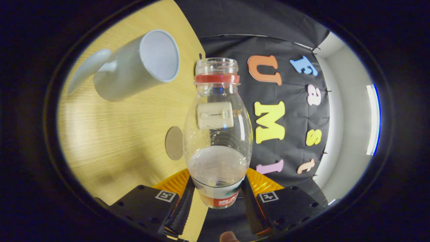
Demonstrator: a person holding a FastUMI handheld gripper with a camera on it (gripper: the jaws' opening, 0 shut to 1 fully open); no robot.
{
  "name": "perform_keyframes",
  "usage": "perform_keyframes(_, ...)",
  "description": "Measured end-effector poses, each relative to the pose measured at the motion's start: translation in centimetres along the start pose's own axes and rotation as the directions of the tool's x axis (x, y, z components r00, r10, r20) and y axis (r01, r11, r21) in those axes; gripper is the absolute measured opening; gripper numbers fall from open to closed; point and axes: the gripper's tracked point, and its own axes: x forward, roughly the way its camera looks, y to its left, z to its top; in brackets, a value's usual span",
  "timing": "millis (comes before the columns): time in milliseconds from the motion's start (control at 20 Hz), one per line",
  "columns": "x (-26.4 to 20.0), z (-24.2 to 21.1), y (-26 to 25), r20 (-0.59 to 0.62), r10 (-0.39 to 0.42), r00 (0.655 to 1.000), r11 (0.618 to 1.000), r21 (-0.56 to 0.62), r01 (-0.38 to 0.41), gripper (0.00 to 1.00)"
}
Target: Take the bottle from table, then pour the juice into the cup, finally place the bottle on the coaster
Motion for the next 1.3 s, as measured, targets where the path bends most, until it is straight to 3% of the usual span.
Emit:
perform_keyframes(550,0.0,1.2,-2.9,0.02,-0.035,0.999,0.987,-0.155,0.038,0.75)
perform_keyframes(1300,-0.1,2.0,-4.2,0.033,-0.035,0.999,0.967,-0.253,0.042,0.75)
